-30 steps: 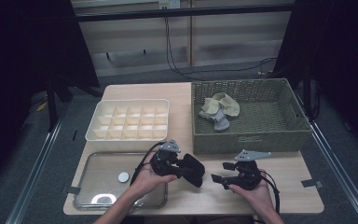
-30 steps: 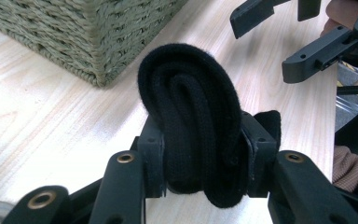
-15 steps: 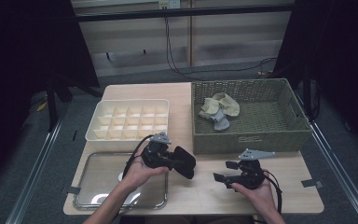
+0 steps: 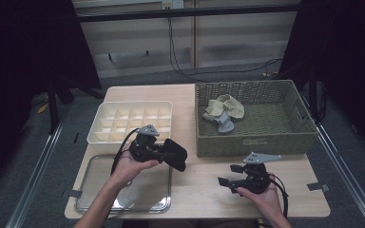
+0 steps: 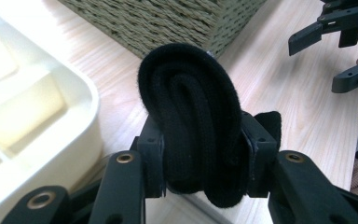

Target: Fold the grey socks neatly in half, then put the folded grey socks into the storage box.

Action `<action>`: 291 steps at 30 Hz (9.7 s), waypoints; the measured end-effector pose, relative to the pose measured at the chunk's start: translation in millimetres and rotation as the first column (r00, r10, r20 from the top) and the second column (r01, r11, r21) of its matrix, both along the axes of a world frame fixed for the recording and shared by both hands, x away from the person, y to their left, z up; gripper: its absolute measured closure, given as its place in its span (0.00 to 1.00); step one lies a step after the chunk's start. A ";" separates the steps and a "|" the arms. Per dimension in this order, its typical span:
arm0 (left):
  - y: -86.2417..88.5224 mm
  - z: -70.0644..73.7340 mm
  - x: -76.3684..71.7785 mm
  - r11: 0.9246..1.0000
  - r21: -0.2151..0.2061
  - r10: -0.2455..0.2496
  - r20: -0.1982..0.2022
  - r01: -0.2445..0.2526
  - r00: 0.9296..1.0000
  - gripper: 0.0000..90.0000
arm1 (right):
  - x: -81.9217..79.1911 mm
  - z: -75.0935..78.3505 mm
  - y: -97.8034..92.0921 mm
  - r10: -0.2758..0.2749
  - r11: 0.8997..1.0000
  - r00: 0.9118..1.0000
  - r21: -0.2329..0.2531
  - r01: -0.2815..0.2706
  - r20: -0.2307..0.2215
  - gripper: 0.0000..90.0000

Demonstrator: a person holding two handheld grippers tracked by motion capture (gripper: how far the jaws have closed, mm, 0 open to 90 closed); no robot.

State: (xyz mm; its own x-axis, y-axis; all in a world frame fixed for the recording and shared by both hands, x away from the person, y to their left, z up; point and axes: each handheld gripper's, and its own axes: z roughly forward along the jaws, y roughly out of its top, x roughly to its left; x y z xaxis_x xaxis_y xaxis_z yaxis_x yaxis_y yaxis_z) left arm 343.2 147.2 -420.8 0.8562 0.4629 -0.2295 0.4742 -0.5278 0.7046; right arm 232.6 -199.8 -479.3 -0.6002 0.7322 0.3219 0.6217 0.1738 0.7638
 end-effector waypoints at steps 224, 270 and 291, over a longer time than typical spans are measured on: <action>90.9 -19.1 -44.7 0.965 -0.096 0.252 0.103 -0.242 0.962 0.11 | 21.1 39.7 -5.1 -0.028 0.999 0.998 0.029 0.026 0.065 0.41; 92.4 -38.1 -74.3 0.981 -0.069 0.184 0.072 -0.179 0.980 0.19 | 174.2 101.9 -17.2 0.000 0.992 1.000 -0.123 0.000 0.006 0.66; 98.6 -38.7 -70.7 0.978 -0.086 0.199 0.076 -0.193 0.977 0.18 | 245.0 47.7 5.9 -0.008 0.956 0.977 -0.287 -0.056 -0.215 0.68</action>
